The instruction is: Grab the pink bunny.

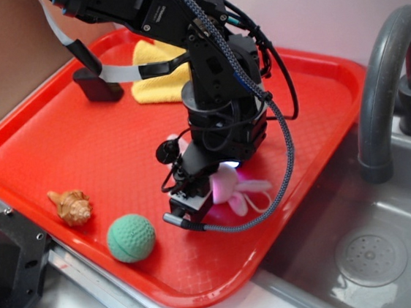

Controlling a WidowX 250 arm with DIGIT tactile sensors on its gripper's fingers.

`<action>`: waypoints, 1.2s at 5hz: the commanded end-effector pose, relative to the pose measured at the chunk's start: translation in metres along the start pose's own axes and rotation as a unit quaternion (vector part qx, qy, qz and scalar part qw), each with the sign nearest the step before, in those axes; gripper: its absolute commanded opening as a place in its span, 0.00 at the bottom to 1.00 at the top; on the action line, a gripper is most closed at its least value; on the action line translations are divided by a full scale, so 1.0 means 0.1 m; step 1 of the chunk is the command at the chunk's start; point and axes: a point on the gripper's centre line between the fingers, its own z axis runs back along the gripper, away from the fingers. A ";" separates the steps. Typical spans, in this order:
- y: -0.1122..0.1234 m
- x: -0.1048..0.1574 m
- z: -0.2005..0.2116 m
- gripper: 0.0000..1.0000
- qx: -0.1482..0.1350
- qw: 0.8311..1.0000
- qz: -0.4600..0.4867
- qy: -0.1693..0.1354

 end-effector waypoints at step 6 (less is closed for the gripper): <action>-0.20 -1.14 1.27 0.00 -0.006 0.841 0.521 -0.146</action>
